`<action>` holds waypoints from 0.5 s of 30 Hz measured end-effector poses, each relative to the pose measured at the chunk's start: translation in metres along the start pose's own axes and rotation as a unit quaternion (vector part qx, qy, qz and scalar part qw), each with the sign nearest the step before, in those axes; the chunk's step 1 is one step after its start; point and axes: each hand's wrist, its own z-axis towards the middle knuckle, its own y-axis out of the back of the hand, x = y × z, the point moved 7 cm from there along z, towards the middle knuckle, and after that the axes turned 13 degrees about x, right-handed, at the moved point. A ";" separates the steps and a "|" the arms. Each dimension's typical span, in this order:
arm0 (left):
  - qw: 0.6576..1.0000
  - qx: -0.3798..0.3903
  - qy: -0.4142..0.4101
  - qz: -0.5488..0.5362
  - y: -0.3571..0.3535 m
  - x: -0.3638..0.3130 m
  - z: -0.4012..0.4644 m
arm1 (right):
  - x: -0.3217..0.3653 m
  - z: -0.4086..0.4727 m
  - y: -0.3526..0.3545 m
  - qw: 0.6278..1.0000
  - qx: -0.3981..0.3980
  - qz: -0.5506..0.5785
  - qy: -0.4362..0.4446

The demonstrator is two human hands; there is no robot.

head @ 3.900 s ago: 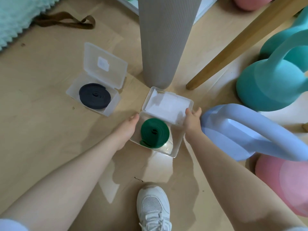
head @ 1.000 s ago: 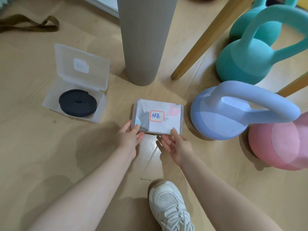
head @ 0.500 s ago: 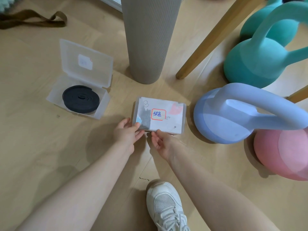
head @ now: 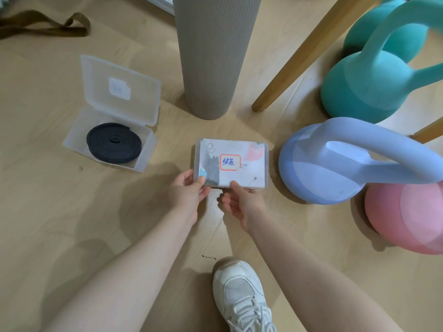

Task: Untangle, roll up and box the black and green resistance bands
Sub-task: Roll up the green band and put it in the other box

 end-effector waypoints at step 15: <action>0.856 -0.050 -0.207 0.471 0.050 -0.132 0.000 | 0.093 -0.002 -0.141 0.819 0.127 -0.522 0.201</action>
